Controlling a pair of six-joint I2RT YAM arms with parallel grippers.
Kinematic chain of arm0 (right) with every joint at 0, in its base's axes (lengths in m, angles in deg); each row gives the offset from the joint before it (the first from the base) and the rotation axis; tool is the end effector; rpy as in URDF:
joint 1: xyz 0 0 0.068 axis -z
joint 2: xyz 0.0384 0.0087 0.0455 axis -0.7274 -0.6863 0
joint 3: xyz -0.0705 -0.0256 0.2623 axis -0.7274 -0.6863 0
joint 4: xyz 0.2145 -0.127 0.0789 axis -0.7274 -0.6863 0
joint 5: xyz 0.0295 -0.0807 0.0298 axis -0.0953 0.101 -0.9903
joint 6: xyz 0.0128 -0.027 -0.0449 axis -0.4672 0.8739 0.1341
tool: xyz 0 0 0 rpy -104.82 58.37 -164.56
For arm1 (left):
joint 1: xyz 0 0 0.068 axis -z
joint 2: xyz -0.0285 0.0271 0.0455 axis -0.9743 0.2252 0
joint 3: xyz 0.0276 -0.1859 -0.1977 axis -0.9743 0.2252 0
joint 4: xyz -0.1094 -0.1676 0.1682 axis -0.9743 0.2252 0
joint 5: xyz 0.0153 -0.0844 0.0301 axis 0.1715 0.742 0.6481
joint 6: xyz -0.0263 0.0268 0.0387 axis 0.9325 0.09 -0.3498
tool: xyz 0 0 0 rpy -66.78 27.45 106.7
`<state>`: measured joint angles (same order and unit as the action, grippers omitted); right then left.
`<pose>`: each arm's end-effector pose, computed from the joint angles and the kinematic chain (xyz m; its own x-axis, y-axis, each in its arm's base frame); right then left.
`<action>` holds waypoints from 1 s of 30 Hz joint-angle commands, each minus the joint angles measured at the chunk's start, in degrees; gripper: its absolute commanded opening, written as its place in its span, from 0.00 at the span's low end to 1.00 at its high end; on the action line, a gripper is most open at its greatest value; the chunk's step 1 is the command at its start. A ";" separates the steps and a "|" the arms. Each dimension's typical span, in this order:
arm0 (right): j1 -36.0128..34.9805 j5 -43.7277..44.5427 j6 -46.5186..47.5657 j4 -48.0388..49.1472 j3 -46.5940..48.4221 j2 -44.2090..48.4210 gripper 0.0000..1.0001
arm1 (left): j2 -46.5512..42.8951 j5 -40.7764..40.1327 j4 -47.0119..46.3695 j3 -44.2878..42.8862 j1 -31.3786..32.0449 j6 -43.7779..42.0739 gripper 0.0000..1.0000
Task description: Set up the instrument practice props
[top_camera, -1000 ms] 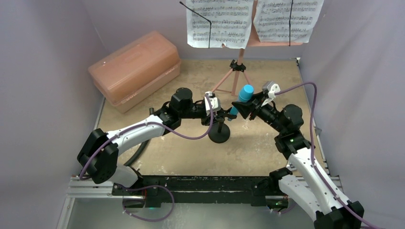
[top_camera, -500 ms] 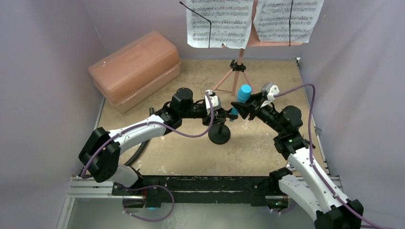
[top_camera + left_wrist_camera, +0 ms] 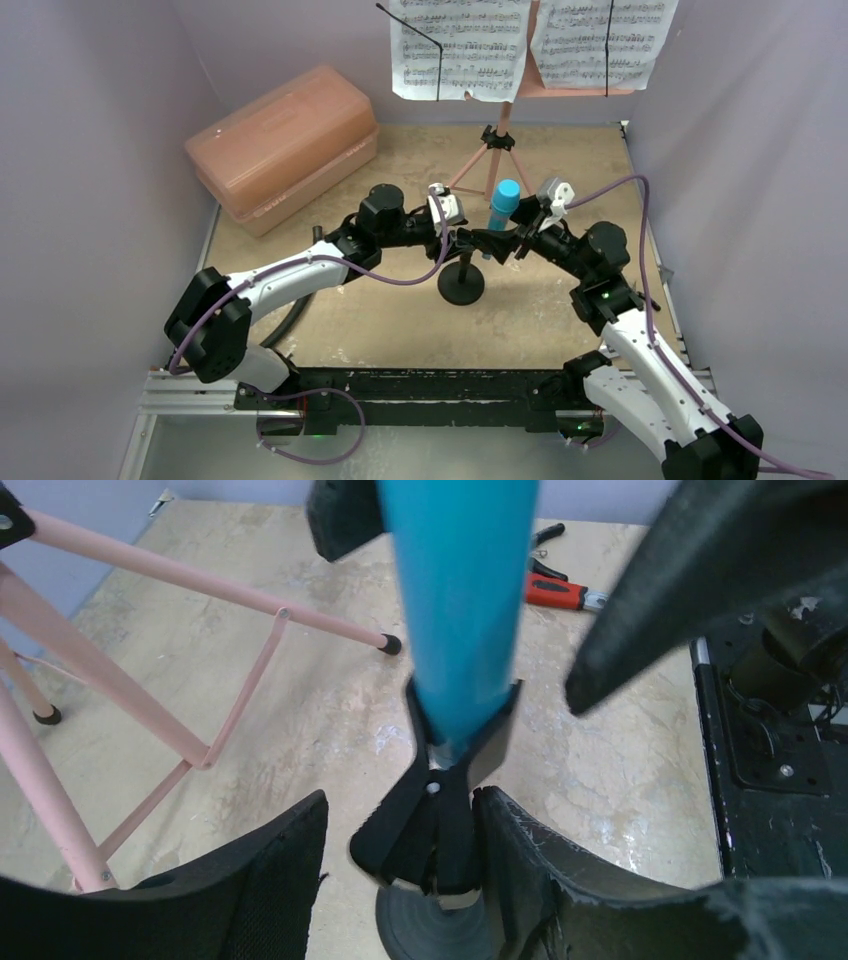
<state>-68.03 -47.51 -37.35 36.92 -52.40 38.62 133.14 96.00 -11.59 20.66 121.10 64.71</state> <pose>0.1653 0.0852 0.3466 0.1218 0.1842 -0.9753 -0.8174 0.5760 0.0067 0.2303 -0.2506 0.2872 -0.0016 0.1743 -0.9847 0.9789 0.2015 0.0341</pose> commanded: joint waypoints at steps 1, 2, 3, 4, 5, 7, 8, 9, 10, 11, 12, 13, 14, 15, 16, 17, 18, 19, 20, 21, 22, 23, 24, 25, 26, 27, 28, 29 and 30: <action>-0.70 -3.08 -0.10 0.25 2.11 0.99 0.72 | -2.60 -2.65 -4.31 -0.42 0.08 2.43 0.57; -0.70 -3.06 -0.03 0.16 2.15 1.24 0.74 | -2.82 -2.85 -4.42 -0.33 0.06 2.51 0.58; -0.70 -2.94 0.10 0.08 2.14 1.41 0.75 | -3.00 -2.99 -4.69 -0.14 0.03 2.66 0.61; -0.70 -2.71 0.10 -0.05 2.18 1.59 0.76 | -3.19 -3.14 -5.12 0.13 0.02 2.98 0.65; -0.70 -2.52 0.18 -0.18 2.14 1.77 0.77 | -3.39 -3.41 -5.66 0.40 0.02 3.28 0.69; -0.70 -1.94 0.33 -0.66 2.07 2.13 0.82 | -3.92 -3.75 -6.78 0.92 0.07 3.89 0.78; -0.70 -1.66 0.37 -0.89 2.01 2.37 0.84 | -4.14 -3.95 -7.30 1.28 0.07 4.21 0.81; -0.70 -1.39 0.37 -1.12 1.99 2.55 0.86 | -4.40 -4.23 -8.21 1.54 0.04 4.48 0.84; -0.70 -1.20 0.49 -1.31 1.99 2.73 0.88 | -4.75 -4.52 -8.82 1.94 0.08 4.75 0.86; -0.70 -0.95 0.58 -1.55 1.95 2.91 0.90 | -5.13 -4.98 -9.51 2.32 0.06 5.00 0.87; -0.70 -0.66 0.62 -1.84 1.89 3.11 0.92 | -5.51 -5.44 -10.30 2.73 0.01 5.27 0.88; -0.68 -0.54 0.77 -2.11 1.89 3.34 0.94 | -5.92 -5.67 -11.49 3.39 0.03 5.65 0.89; -0.69 -0.32 0.93 -2.39 1.86 3.60 0.95 | -6.43 -5.99 -12.88 4.09 0.06 6.02 0.90; -0.70 -0.15 1.05 -2.66 1.87 3.82 0.97 | -6.95 -6.31 -14.35 4.90 0.05 6.47 0.91; -0.70 0.06 1.09 -2.93 1.93 4.00 0.98 | -7.43 -6.87 -16.03 5.66 0.03 7.08 0.92; -0.70 0.21 1.25 -3.20 1.84 4.22 0.98 | -7.92 -7.41 -17.48 6.34 0.01 7.69 0.92; -0.70 0.27 1.41 -3.51 1.77 4.41 0.98 | -8.30 -8.16 -18.69 6.94 0.07 8.07 0.92; -0.70 0.28 1.62 -3.92 1.83 4.51 0.98 | -8.67 -8.85 -19.67 7.50 -0.03 8.13 0.93; -0.63 0.28 1.78 -4.31 1.94 4.63 0.98 | -9.05 -9.57 -20.43 8.00 -0.03 8.98 0.93; -0.69 0.28 1.91 -4.74 2.02 4.77 0.98 | -9.40 -10.40 -21.15 8.55 -0.02 9.92 0.93; -0.69 0.26 1.99 -5.04 2.02 5.01 0.98 | -9.83 -11.25 -21.86 9.10 -0.07 10.28 0.93; -0.70 0.28 2.11 -5.39 2.02 5.26 0.98 | -10.23 -12.20 -22.55 9.68 -0.08 10.58 0.94; -0.70 0.37 2.27 -5.77 2.03 5.58 0.98 | -10.91 -13.20 -23.21 10.37 -0.07 10.78 0.94; -0.70 0.48 2.37 -6.28 2.01 6.01 0.98 | -11.47 -14.35 -23.73 11.01 -0.02 11.06 0.94; -0.68 0.60 2.61 -6.87 1.96 6.51 0.98 | -12.08 -15.98 -24.19 11.69 -0.07 11.26 0.94; -0.69 0.81 2.76 -7.54 1.83 6.95 0.98 | -12.77 -16.79 -24.51 12.38 -0.08 11.28 0.94; -0.74 1.07 2.85 -8.33 1.70 7.47 0.98 | -13.46 -18.51 -24.78 13.18 -0.06 11.11 0.95; -0.70 1.42 2.98 -9.18 1.48 8.10 0.98 | -14.40 -20.01 -25.19 14.14 -0.04 10.81 0.96; -0.70 1.95 3.22 -10.10 1.22 8.75 0.98 | -15.38 -21.68 -25.67 15.04 -0.04 10.68 0.97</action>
<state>-68.42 -47.44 -35.61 29.20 -52.40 44.85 121.84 81.44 -31.77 32.94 121.15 74.20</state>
